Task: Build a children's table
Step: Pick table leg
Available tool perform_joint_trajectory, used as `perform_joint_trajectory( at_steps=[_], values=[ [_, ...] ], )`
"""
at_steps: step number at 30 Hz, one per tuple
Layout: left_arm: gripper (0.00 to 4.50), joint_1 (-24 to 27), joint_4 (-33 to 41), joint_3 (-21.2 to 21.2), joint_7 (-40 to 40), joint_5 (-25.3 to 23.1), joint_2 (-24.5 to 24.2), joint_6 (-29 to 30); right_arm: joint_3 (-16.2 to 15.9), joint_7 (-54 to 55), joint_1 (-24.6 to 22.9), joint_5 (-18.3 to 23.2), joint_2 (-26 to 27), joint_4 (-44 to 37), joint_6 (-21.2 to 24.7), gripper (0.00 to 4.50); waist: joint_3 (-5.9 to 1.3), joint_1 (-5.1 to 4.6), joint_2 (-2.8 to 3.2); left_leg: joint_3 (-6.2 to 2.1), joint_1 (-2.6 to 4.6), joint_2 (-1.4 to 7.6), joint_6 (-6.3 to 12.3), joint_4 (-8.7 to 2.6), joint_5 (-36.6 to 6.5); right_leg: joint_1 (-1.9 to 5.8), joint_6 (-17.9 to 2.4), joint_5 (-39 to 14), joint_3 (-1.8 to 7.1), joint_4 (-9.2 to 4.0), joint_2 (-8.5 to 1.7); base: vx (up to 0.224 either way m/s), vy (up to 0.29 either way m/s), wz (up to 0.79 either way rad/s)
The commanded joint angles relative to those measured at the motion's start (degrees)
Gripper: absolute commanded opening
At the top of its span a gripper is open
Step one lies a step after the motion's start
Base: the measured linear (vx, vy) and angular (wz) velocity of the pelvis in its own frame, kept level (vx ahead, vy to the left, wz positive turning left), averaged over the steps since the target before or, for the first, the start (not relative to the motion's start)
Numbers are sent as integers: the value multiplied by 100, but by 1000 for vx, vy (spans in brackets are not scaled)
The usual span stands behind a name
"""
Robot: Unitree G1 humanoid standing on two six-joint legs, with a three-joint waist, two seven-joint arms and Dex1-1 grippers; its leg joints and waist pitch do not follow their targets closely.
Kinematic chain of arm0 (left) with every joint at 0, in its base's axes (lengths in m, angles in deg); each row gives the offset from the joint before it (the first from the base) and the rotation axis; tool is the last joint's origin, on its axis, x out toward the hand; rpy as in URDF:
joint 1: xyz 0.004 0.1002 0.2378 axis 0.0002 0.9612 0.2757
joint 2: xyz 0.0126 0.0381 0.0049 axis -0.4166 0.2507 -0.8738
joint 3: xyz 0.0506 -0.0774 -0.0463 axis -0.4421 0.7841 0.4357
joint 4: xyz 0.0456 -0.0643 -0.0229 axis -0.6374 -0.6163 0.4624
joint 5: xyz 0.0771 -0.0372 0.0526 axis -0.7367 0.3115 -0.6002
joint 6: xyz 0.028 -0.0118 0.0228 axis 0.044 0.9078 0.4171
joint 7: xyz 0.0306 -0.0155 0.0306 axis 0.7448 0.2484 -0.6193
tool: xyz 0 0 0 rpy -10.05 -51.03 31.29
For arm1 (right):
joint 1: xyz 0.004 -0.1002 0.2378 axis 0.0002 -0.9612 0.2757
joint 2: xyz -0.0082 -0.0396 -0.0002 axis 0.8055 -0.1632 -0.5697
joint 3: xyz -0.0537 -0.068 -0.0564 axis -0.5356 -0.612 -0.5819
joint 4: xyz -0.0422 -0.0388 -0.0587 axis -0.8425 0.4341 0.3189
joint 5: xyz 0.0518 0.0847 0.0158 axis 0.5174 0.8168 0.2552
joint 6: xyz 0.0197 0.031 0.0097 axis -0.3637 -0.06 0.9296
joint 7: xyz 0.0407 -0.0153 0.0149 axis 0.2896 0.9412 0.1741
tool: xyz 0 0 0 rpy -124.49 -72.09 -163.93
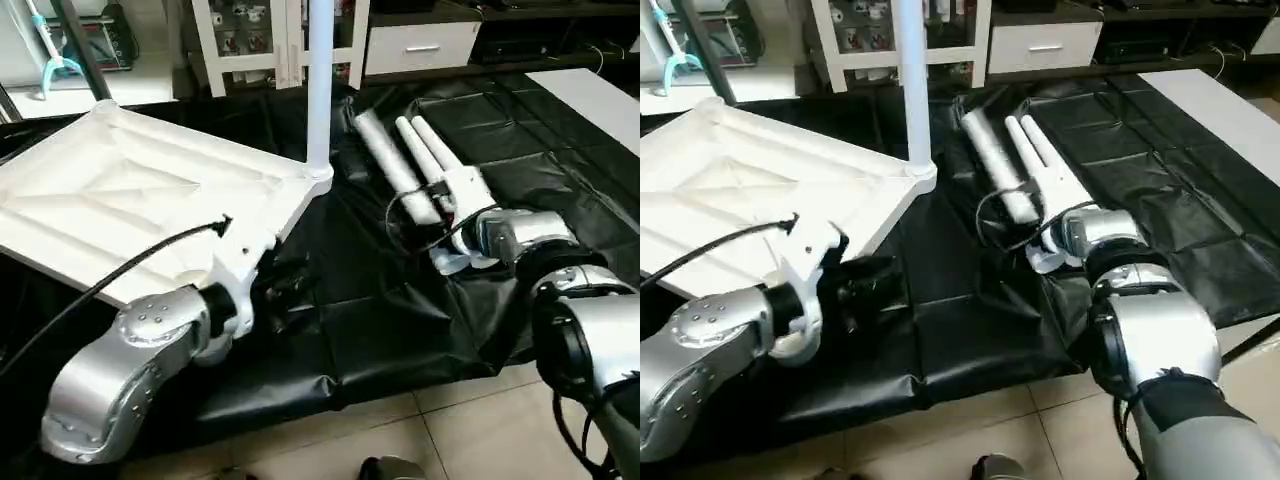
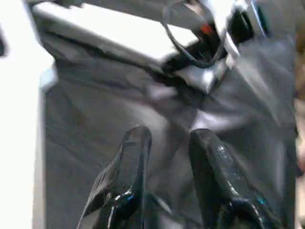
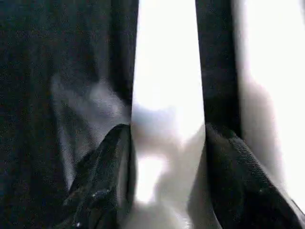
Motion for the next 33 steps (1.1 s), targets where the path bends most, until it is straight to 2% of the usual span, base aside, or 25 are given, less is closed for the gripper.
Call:
perform_joint_trajectory(
  at_steps=[1,2,4,5,7,8,10,11,12,13,14,15,16,17,19,20,21,22,23,24,27,29,30,31,33],
  values=[
    [156,-151,-158,250,-292,-63,194,-215,336,41,39,350,-10,-217,-467,192,-532,15,-29,116,28,-60,254,-339,-1023,411,-1448,-1081,118,-301,-96,0,0,0],
    [156,-220,-240,331,-408,-59,329,-294,438,-13,0,450,21,-294,-665,191,-538,27,-1,114,43,-63,263,-334,-1057,409,-1446,-1100,114,-298,-96,0,0,0],
    [156,-288,-322,409,-565,-82,463,-354,533,-46,-57,538,51,-394,-861,190,-544,20,-37,115,14,-68,338,-323,-1055,422,-1422,-1131,113,-301,-99,0,0,0],
    [156,-385,-428,498,-723,-107,610,-472,715,-174,-163,723,106,-582,-1189,190,-544,20,-10,112,10,-69,348,-319,-1052,424,-1414,-1142,113,-297,-101,0,0,0],
    [156,-421,-466,527,-766,-106,658,-515,789,-230,-204,792,127,-655,-1326,190,-559,24,-16,119,22,-71,393,-304,-1038,413,-1390,-1147,112,-309,-94,0,0,0],
    [156,-596,-576,706,-944,-47,857,-616,995,-374,-389,1036,225,-1092,-1713,190,-555,40,-12,130,16,-76,449,-299,-997,400,-1392,-1103,113,-323,-86,0,0,0],
    [183,-669,-605,793,-1000,5,934,-645,1033,-454,-477,1111,265,-1314,-1846,190,-586,52,-20,116,9,-74,479,-283,-911,430,-1394,-1002,117,-288,-92,0,0,0],
    [190,-831,-620,1064,-1099,283,1167,-616,956,-667,-739,1159,343,-1908,-2133,190,-573,81,-40,132,1,-82,522,-284,-843,423,-1407,-923,123,-297,-80,0,0,0],
    [190,-837,-619,1072,-1101,294,1174,-614,954,-674,-752,1163,347,-1939,-2136,190,-584,114,-61,118,1,-67,522,-284,-823,432,-1410,-959,123,-285,-94,0,0,0],
    [194,-942,-603,1204,-1133,482,1289,-573,909,-787,-977,1233,410,-2457,-2186,190,-581,117,-68,123,4,-75,530,-278,-834,417,-1398,-1001,123,-286,-80,0,0,0],
    [203,-1059,-587,1342,-1171,737,1424,-515,768,-908,-1472,1305,500,-3456,-2340,190,-579,143,-66,120,16,-66,524,-282,-860,410,-1346,-1088,123,-291,-81,0,0,0],
    [216,-1212,-571,1526,-1215,1172,1626,-391,663,-994,-1845,1350,561,-4176,-2462,190,-567,204,-96,135,16,-79,501,-282,-796,417,-1192,-1067,144,-307,-70,0,0,0],
    [227,-1212,-571,1526,-1215,1172,1626,-391,663,-994,-1845,1350,561,-4176,-2462,190,-577,217,-90,128,25,-70,483,-282,-735,416,-1181,-997,154,-286,-70,0,0,0],
    [233,-1355,-538,1624,-1178,1587,1789,-319,396,-1169,-2454,1360,591,-5140,-2572,190,-574,243,-106,127,23,-79,501,-297,-739,412,-1135,-1080,140,-312,-51,0,0,0],
    [248,-1391,-532,1634,-1155,1681,1829,-315,298,-1227,-2677,1343,602,-5464,-2641,189,-569,249,-97,119,31,-66,478,-306,-867,390,-1089,-1284,136,-327,-54,0,0,0],
    [261,-1463,-534,1673,-1154,1849,1911,-308,199,-1282,-2968,1392,625,-5920,-2653,189,-555,261,-123,132,29,-84,442,-309,-1005,387,-984,-1535,132,-361,-44,0,0,0],
    [270,-1514,-540,1712,-1163,1947,1975,-294,158,-1311,-3142,1427,648,-6191,-2655,189,-543,277,-123,130,28,-83,392,-320,-1074,379,-841,-1726,140,-394,-44,0,0,0],
    [270,-1574,-533,1764,-1149,2086,2040,-257,89,-1354,-3348,1409,653,-6509,-2694,189,-547,273,-124,117,18,-80,377,-325,-1091,381,-798,-1778,134,-392,-48,0,0,0],
    [273,-1676,-521,1823,-1065,2347,2114,-203,-141,-1515,-3701,1314,576,-7038,-2772,189,-547,276,-129,117,14,-85,331,-328,-1092,378,-707,-1839,134,-408,-40,0,0,0],
    [276,-1704,-514,1834,-1029,2453,2120,-166,-243,-1575,-3826,1268,529,-7219,-2755,189,-539,280,-106,116,27,-83,309,-332,-1173,358,-647,-1907,132,-436,-33,0,0,0],
    [312,-1743,-488,1831,-944,2744,2101,-33,-463,-1677,-4082,1157,442,-7565,-2692,189,-530,251,-129,97,-11,-103,260,-339,-1258,383,-470,-2160,118,-446,-33,0,0,0],
    [315,-1756,-489,1823,-953,3046,2079,88,-694,-1751,-4249,952,354,-7715,-2777,189,-526,241,-139,98,-9,-107,237,-333,-1296,363,-396,-2293,116,-458,-29,0,0,0],
    [321,-1761,-515,1797,-964,2955,2053,69,-744,-1786,-4260,907,334,-7716,-2816,189,-520,238,-137,100,1,-110,233,-331,-1345,344,-340,-2411,113,-484,-22,0,0,0],
    [321,-1769,-562,1748,-982,2776,2002,33,-834,-1850,-4278,829,299,-7719,-2883,189,-517,227,-186,104,-4,-106,250,-334,-1391,333,-294,-2501,106,-508,-15,0,0,0],
    [353,-1780,-651,1726,-1011,2617,1951,-33,-932,-1872,-4319,769,276,-7772,-2888,189,-514,214,-162,84,-1,-112,231,-335,-1479,321,-101,-2782,88,-534,-18,0,0,0]
  ],
)
